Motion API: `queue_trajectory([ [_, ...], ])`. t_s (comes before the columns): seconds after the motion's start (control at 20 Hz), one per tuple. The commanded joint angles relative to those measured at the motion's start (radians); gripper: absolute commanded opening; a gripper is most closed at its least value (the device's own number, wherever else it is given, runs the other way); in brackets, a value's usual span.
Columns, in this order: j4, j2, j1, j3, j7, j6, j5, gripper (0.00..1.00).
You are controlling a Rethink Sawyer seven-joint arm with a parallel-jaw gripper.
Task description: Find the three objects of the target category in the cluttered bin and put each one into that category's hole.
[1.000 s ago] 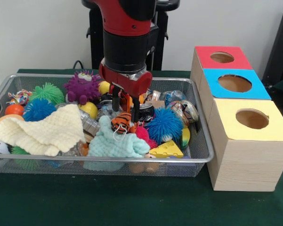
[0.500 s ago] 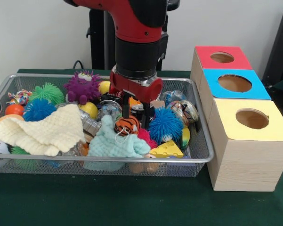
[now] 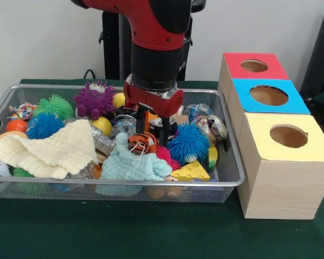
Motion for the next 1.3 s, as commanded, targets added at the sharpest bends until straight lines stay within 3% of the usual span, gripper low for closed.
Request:
queue_trajectory([
  [0.05, 0.003, 0.009, -0.060, 0.088, -0.081, 0.106, -0.092, 1.00],
  [0.4, -0.058, 0.026, -0.088, 0.111, -0.096, 0.156, -0.138, 1.00],
  [0.7, -0.049, 0.056, -0.091, 0.121, -0.038, 0.067, -0.154, 1.00],
  [1.3, 0.027, 0.055, -0.008, 0.075, 0.105, -0.083, -0.151, 1.00],
])
